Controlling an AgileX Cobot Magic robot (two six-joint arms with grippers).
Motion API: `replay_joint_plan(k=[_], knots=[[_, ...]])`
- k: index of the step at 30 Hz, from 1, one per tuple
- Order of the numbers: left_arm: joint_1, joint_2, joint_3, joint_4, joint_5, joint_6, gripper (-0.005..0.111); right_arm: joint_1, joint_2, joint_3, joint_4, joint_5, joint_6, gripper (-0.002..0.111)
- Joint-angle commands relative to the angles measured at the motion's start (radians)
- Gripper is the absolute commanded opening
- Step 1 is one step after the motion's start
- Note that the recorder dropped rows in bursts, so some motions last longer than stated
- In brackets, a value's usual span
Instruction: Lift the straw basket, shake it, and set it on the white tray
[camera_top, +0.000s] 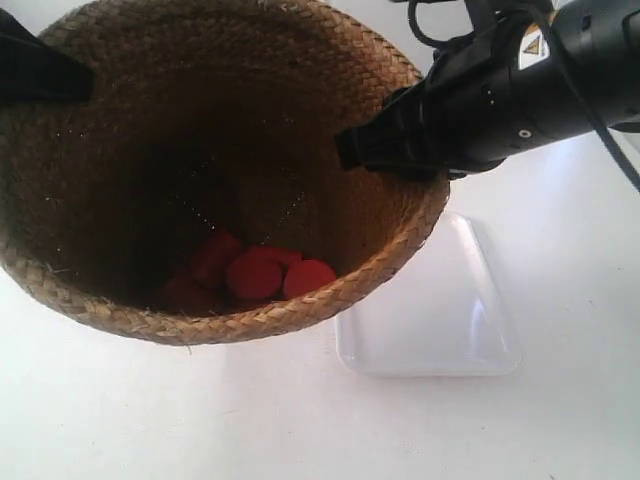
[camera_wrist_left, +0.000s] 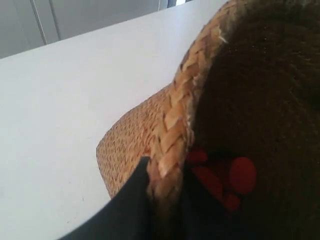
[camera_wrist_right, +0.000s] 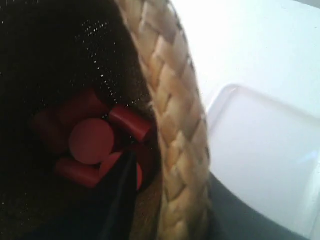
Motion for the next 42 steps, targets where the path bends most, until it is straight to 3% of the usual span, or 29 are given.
replay_joint_plan(k=[1,18,22,25,27,29,31,35,42], knots=[[0.007,0.021,-0.013,-0.011,-0.031,0.013,0.0,-0.007,0.02,-0.003,-0.031,0.039,0.002,0.0],[0.007,0.101,-0.008,-0.015,-0.015,0.043,0.0,-0.007,0.114,-0.014,-0.081,-0.001,0.018,0.0],[0.007,0.043,-0.104,-0.015,0.071,0.038,0.0,-0.005,0.016,-0.16,-0.081,0.17,-0.006,0.0],[0.007,-0.039,-0.212,-0.047,0.096,0.038,0.0,-0.005,-0.104,-0.27,-0.071,0.2,-0.01,0.0],[0.005,-0.058,-0.176,-0.054,0.061,0.078,0.0,-0.005,-0.156,-0.222,-0.038,0.103,-0.004,0.0],[0.005,-0.012,-0.042,-0.027,0.01,0.089,0.0,-0.005,-0.1,-0.045,-0.022,-0.059,-0.027,0.0],[0.013,0.024,0.034,-0.03,0.01,-0.016,0.0,-0.018,-0.02,0.005,-0.027,-0.016,-0.01,0.0],[-0.011,-0.012,0.004,-0.126,-0.04,0.115,0.0,-0.01,-0.023,-0.036,0.02,-0.013,-0.027,0.0],[-0.011,-0.011,-0.027,-0.062,0.005,0.098,0.0,-0.01,-0.029,-0.061,-0.015,0.057,-0.059,0.0]])
